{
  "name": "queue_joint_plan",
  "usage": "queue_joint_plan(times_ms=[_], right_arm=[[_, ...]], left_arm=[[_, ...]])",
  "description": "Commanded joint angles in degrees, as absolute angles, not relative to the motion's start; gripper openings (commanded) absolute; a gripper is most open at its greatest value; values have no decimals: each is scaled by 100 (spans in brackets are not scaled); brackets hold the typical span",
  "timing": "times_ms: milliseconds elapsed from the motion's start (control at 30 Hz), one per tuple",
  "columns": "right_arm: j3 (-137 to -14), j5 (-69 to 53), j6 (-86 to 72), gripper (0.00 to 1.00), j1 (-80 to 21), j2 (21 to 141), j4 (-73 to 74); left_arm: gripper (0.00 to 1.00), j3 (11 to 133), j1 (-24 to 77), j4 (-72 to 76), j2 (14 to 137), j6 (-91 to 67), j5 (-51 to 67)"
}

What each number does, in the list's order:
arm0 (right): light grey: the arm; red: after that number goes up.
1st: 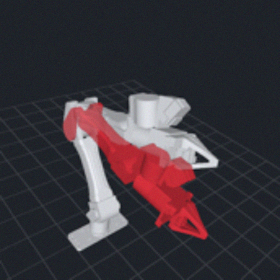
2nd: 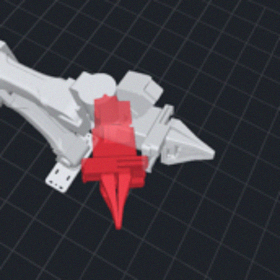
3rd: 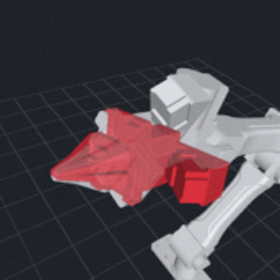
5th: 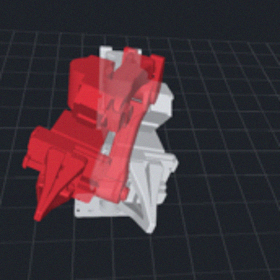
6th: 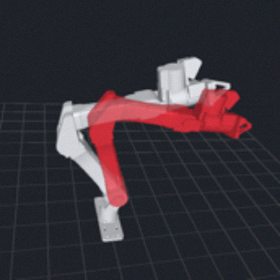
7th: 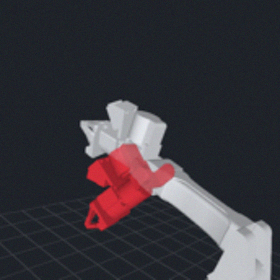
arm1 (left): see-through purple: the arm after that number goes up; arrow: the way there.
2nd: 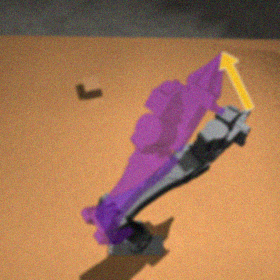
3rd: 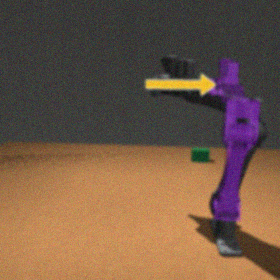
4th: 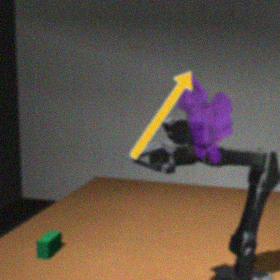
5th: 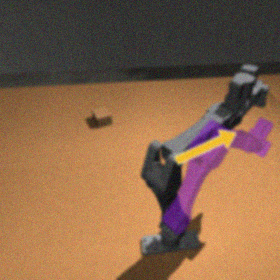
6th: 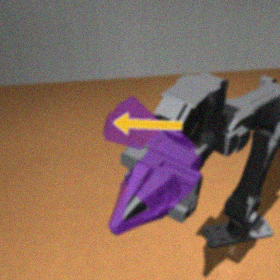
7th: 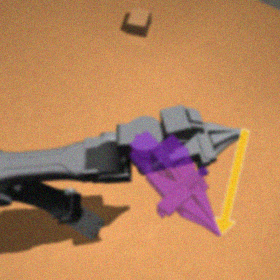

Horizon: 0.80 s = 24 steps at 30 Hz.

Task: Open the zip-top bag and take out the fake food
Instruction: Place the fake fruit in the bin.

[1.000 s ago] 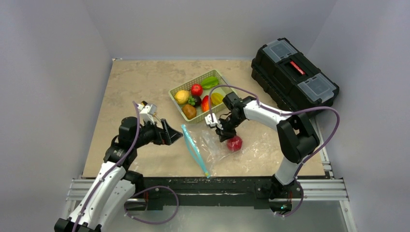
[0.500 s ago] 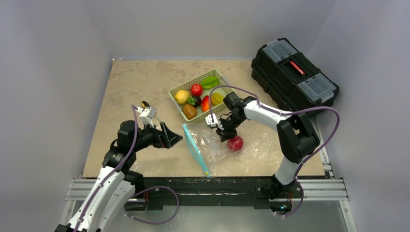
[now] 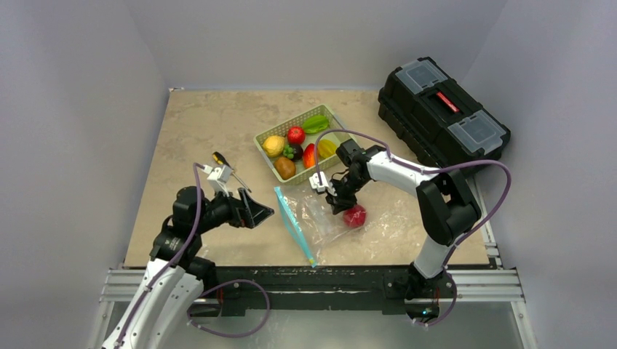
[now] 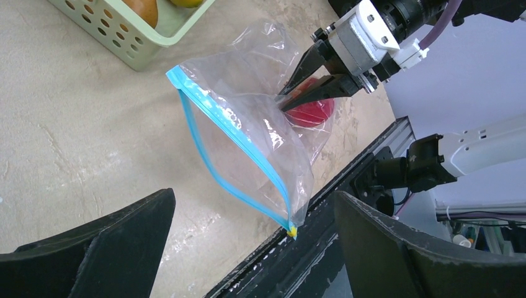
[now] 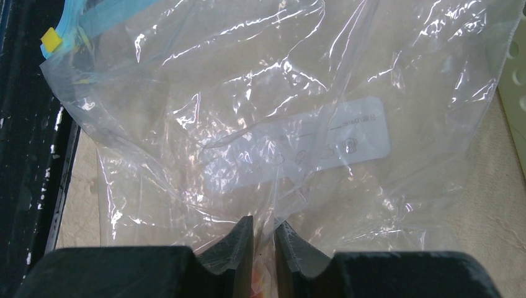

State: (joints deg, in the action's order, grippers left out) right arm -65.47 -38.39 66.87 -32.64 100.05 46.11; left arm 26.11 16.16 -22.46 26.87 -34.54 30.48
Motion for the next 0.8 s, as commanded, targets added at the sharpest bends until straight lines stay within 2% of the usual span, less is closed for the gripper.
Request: queue_joint_plan(times_ms=[0,767], right_arm=[[-6515,-3826,6802,18,-3244,9884,4691],[-6502,-3814,6823,21,-3244,9905,4693]], left_arm=[[100,2696,1635,-2380,2533,-3586,3203],[100,2777,1662,-2849,2219,-3733,3388]])
